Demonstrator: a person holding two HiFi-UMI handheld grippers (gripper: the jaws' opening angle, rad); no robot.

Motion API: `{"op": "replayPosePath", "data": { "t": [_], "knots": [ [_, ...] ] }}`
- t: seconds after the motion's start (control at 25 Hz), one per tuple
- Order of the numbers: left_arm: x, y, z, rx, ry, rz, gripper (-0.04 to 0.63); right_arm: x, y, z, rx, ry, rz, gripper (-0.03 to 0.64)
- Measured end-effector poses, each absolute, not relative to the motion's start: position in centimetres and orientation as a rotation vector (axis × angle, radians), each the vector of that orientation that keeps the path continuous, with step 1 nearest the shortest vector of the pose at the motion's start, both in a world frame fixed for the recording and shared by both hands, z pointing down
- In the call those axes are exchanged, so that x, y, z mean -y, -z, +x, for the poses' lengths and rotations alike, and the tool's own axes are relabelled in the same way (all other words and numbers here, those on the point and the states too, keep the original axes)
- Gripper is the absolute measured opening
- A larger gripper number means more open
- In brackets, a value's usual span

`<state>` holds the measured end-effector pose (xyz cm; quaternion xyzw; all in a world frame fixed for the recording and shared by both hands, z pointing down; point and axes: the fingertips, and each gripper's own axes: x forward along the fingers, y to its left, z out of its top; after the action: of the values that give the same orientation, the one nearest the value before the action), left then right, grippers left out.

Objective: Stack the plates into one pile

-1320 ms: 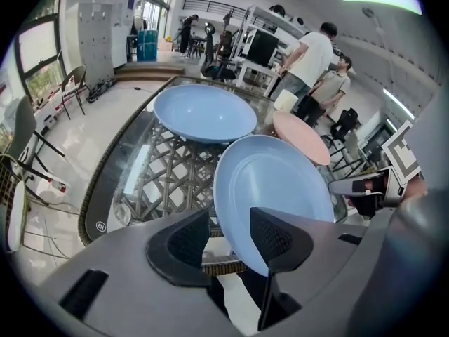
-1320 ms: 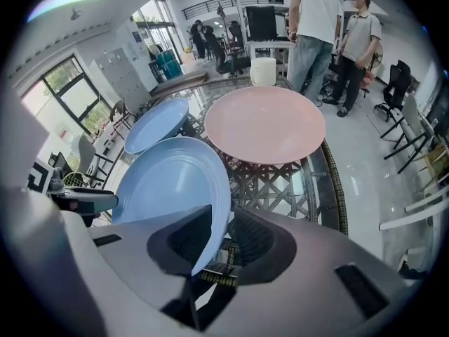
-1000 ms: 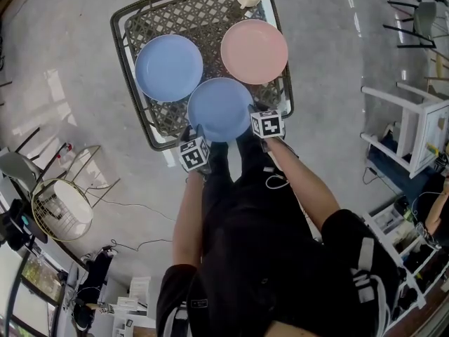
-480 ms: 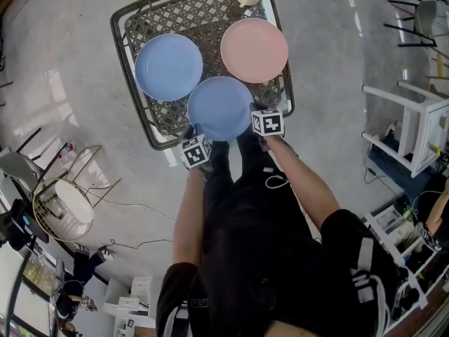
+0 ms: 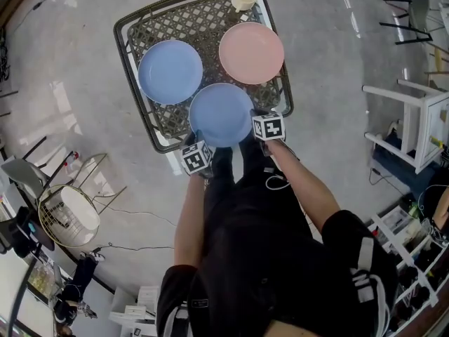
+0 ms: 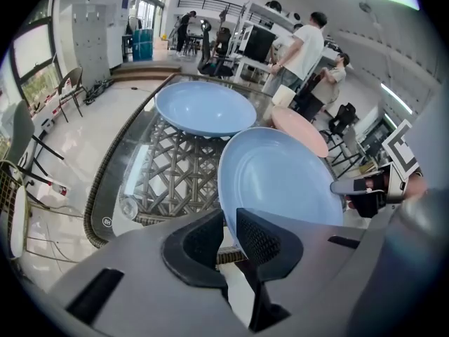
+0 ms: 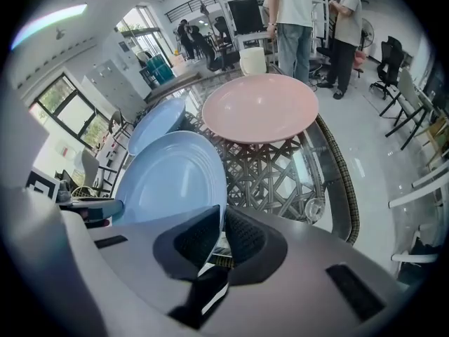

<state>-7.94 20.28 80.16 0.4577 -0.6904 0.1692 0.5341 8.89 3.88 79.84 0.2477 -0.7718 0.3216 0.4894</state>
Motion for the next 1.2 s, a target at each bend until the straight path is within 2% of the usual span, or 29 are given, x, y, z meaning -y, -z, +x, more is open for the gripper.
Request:
{"op": "replayPosePath", "data": {
  "t": [0.64, 1.2],
  "knots": [
    [-18.3, -73.0, -8.3, 1.707, -0.371, 1.202, 0.069, -2.7, -73.2, 9.4, 1.969, -0.793, 0.683, 0.028],
    [-11.0, -69.4, -8.7, 1.753, -0.363, 1.24, 0.071, 5.1, -69.5, 8.5, 2.032, -0.767, 0.722, 0.025]
  ]
}}
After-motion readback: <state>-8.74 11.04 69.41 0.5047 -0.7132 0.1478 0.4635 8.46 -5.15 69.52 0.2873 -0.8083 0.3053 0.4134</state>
